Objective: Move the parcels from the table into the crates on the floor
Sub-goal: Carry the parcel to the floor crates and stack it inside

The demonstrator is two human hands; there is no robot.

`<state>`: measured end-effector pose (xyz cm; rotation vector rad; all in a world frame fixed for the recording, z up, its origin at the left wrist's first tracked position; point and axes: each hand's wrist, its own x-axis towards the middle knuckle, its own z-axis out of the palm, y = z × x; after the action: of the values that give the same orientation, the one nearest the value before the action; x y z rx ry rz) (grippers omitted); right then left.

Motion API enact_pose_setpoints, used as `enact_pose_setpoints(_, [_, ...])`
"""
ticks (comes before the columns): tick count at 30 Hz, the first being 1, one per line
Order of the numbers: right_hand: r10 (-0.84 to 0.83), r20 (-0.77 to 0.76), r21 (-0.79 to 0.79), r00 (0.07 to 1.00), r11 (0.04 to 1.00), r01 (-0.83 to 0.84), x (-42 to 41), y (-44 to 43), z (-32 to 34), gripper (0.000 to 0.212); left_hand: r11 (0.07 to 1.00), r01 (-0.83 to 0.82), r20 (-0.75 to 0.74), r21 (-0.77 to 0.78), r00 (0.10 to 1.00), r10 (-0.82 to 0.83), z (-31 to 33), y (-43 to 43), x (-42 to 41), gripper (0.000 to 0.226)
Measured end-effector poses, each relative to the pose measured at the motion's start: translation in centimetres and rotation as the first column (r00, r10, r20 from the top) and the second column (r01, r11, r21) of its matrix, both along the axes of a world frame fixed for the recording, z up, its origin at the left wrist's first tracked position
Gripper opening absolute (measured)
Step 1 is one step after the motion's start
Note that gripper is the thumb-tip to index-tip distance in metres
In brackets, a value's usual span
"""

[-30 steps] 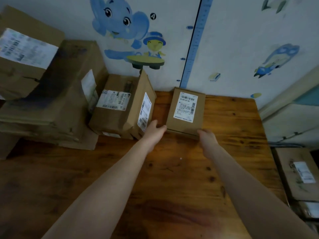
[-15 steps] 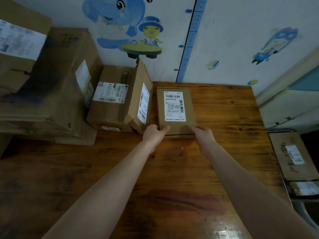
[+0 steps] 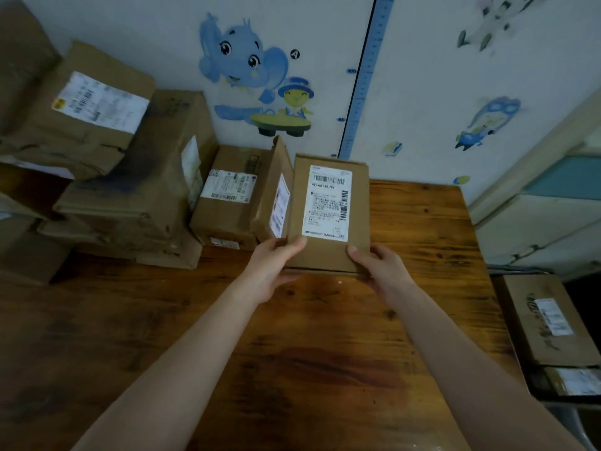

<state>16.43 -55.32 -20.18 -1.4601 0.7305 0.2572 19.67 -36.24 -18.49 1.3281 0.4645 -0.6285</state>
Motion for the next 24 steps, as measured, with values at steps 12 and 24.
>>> enact_pose_setpoints(12, [0.101,0.231,0.127,0.968,0.983,-0.132,-0.7,1.2,8.2,0.039,0.988,0.094,0.268,0.126,0.955,-0.125,6.8,2.5,-1.9,0.035])
enact_pose_setpoints(24, [0.213,0.295,0.029,0.931,0.972,-0.231,0.6,1.4,11.8,0.032,0.999,0.015,0.376,0.031,0.926,-0.026,11.1,2.4,-1.0,0.030])
